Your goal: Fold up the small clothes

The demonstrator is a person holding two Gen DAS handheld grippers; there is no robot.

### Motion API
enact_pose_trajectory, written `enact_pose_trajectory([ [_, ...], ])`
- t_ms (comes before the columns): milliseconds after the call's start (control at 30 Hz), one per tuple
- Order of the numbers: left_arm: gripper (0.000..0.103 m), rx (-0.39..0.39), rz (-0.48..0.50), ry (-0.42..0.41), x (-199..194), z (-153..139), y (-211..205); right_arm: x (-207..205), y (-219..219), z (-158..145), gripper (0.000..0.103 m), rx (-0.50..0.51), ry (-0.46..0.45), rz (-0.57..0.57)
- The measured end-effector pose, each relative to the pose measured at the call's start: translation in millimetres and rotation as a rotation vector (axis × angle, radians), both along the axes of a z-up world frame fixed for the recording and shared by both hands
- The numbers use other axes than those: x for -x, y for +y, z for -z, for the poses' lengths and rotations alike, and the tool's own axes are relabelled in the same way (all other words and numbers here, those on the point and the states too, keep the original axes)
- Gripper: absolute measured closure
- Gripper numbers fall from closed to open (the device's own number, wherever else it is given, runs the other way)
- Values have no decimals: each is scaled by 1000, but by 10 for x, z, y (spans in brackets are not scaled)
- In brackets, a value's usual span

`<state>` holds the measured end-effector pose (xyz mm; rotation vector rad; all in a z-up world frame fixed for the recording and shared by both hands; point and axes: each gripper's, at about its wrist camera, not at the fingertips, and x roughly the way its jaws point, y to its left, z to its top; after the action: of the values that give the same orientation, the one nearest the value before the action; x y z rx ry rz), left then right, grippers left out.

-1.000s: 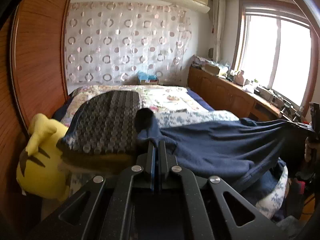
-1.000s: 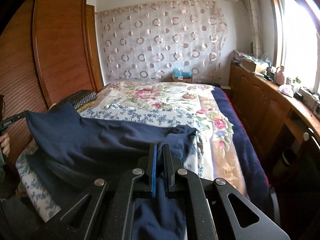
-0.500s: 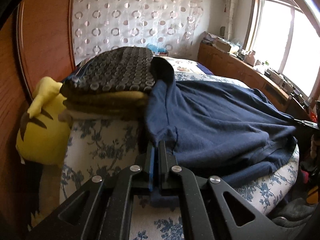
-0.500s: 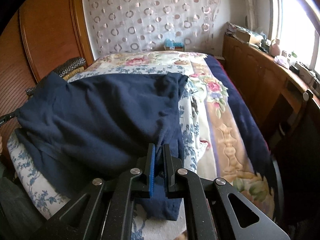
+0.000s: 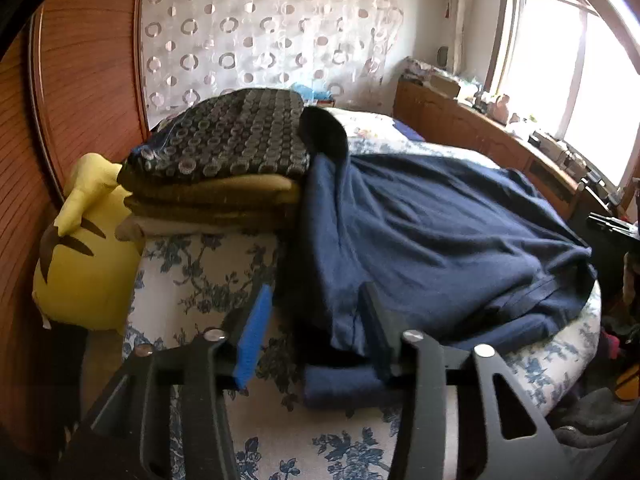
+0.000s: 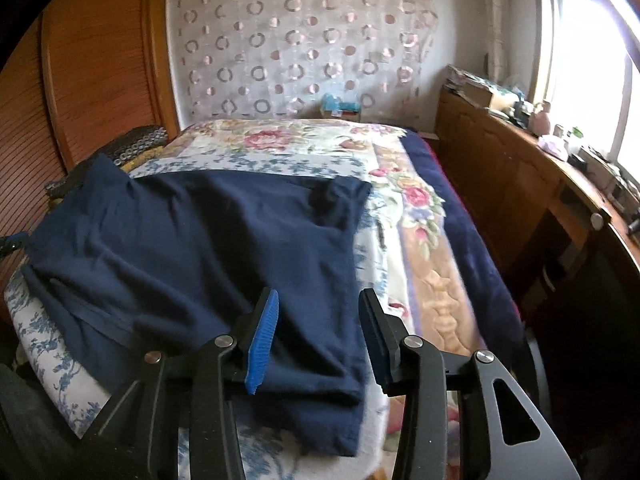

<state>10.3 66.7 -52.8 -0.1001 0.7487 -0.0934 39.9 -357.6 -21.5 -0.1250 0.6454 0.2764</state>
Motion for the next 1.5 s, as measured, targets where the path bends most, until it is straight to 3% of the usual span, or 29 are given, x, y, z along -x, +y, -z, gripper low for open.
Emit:
enact_pose_trajectory([
  [333,55,14,-42,68,-5,198,57,-213,546,399,58,33,53,-120],
  [633,55,12,-35,87,-15,249,-12,-357,697,600,58,60,80,-131],
  [933,55,8,-24,99,-50,280,-89,-186,754,740,55,43,-1,-98],
  [1267,56,-9,-30,102,-77,290,-112,-61,766,790,54,32,-28,-80],
  [1400,76,21,-20,107,-104,296,-103,-26,730,775,54,32,-34,-83],
  [1467,94,65,-2,114,-124,291,-99,-21,723,770,53,35,-34,-79],
  [1500,94,80,7,111,-131,281,-113,-24,717,766,51,34,-33,-76],
])
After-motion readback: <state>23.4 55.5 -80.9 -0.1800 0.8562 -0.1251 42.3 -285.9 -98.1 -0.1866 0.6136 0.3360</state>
